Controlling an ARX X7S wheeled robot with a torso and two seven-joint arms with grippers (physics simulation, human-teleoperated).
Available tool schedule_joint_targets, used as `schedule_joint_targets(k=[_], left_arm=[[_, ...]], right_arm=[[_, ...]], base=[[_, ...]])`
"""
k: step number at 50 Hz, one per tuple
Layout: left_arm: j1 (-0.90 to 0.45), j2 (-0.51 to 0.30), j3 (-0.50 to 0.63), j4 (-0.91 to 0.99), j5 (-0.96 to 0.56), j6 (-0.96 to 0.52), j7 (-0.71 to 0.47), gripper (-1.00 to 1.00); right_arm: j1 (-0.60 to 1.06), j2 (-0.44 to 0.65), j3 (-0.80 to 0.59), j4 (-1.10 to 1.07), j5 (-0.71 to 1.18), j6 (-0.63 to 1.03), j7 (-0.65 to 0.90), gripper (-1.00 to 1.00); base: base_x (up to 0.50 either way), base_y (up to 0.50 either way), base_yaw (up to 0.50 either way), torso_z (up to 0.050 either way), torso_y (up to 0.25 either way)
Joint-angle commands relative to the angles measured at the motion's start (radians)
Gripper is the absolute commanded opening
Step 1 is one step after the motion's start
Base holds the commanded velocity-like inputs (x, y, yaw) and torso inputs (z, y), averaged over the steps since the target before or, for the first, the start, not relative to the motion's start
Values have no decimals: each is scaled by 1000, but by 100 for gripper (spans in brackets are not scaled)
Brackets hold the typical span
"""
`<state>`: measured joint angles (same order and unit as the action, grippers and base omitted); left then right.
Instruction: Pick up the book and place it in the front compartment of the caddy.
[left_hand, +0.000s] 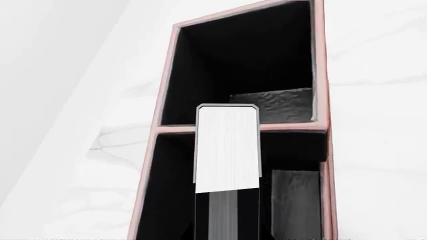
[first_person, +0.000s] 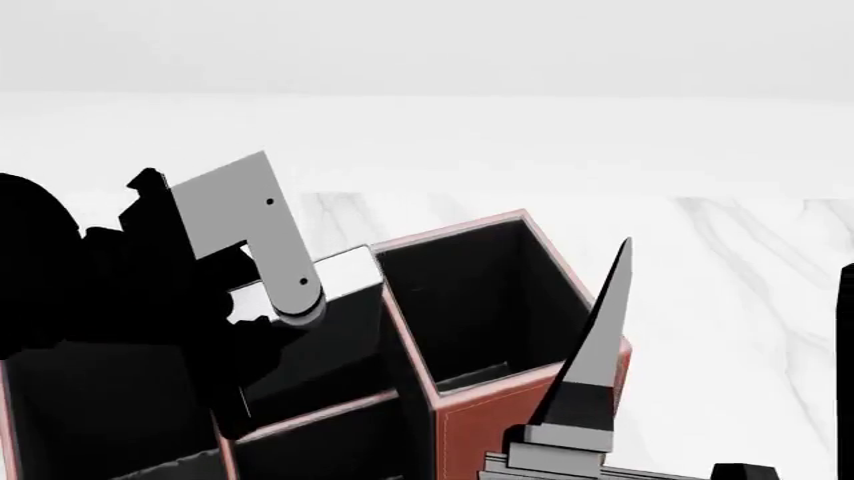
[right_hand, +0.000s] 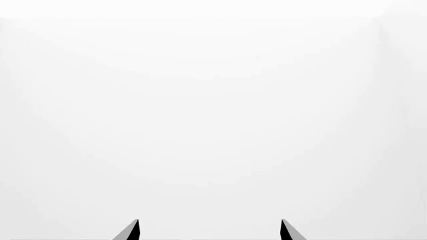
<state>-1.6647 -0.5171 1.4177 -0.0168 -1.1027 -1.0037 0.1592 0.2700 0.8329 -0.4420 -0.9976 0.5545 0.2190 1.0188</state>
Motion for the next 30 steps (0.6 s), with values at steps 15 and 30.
schedule_joint_targets(k=[15, 30], left_arm=[[71, 13, 27, -69, 106, 83, -5, -100], [114, 32, 47, -136, 160, 153, 17, -100]], right_arm=[[6, 4, -13, 9, -1, -6, 3, 100], [6, 0, -24, 25, -7, -15, -3, 100]], base=[[0, 0, 0, 1, 2], [0, 0, 0, 0, 1]])
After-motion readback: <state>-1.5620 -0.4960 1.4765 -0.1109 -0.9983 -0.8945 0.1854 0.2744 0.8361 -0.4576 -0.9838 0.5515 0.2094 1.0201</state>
